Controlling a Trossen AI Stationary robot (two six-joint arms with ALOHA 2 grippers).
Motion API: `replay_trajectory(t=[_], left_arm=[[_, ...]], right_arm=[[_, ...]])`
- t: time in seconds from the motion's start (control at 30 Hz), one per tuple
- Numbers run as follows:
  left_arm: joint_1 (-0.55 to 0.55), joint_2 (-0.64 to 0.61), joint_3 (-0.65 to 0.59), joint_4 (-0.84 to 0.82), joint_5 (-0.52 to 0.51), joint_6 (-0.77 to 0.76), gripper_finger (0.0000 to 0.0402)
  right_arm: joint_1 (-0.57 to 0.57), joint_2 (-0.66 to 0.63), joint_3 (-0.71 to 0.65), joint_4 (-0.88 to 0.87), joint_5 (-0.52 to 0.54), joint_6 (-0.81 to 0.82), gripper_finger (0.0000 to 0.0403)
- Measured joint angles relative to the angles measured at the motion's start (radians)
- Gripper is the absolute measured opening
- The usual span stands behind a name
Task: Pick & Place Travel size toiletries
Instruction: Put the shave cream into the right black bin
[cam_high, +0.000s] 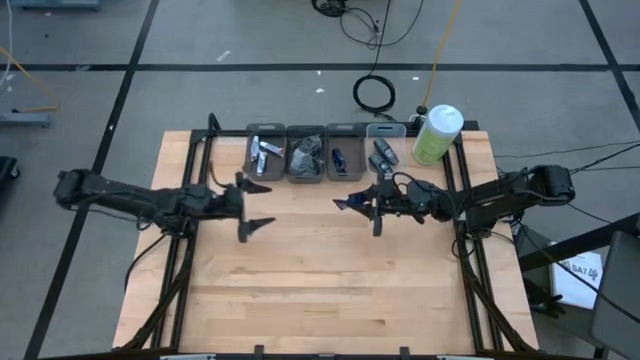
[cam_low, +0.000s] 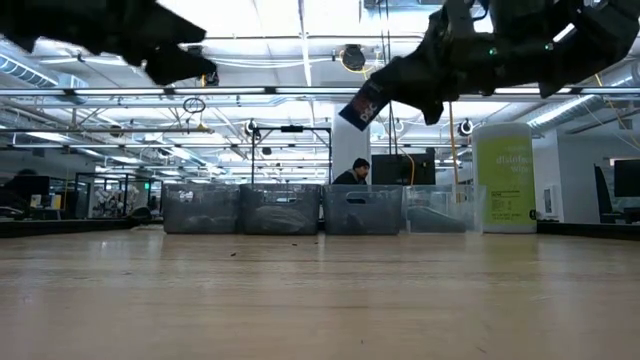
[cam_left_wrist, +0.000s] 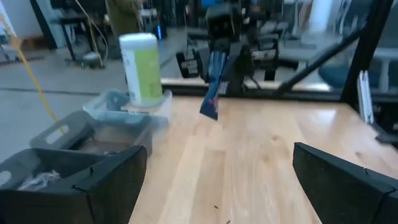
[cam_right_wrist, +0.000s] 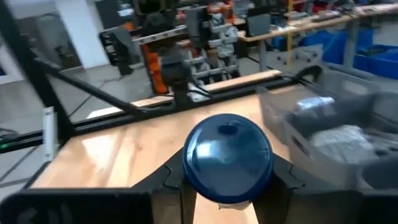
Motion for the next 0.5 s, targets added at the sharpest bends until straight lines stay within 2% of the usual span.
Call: replay_trajectory(t=[0.1,0.2,0.5], left_arm=[[0.001,-0.119,-0.083,0.032,-0.001,-0.002,0.0395],[0.001,-0.233,-0.132,-0.003,-0.001,0.005,0.0395],[0.001,-0.569,-0.154,-0.309,-0.001,-0.006,0.0395]], right_arm=[[-0.021,-0.001,0.000,0.006,-0.002,0.023,0.0104],[-0.040,0.000,0.000,0.000,-0.004,0.034,0.0103],[-0.127,0.000,0.023,0.009,-0.005,0.066,0.0103]])
